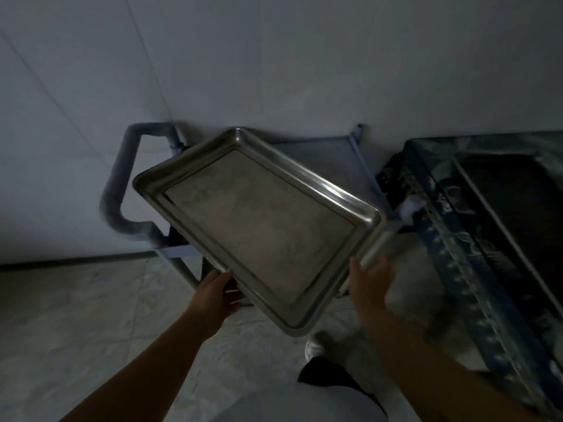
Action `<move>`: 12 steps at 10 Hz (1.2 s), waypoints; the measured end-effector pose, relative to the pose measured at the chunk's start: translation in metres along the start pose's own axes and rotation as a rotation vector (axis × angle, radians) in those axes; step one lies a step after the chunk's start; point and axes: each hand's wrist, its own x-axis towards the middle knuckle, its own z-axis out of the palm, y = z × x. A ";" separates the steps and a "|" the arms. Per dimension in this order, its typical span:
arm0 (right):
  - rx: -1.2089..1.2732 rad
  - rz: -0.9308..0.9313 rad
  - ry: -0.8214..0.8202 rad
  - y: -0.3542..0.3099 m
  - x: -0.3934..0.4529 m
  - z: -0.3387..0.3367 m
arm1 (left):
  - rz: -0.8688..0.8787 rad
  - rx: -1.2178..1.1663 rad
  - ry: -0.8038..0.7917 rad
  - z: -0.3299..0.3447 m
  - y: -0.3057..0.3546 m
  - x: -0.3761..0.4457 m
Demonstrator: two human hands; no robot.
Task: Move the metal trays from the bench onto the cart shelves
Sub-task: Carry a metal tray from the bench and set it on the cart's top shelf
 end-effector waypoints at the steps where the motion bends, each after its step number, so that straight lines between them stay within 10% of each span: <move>1: 0.222 0.258 -0.229 0.011 -0.036 -0.002 | -0.003 0.045 -0.064 0.000 -0.005 -0.003; 8: 0.319 0.581 -0.288 -0.026 0.133 0.000 | -0.074 -0.211 -0.099 0.133 -0.002 0.036; 12: -0.251 0.287 -0.304 -0.069 0.286 0.045 | -0.078 -0.267 0.091 0.233 0.015 0.109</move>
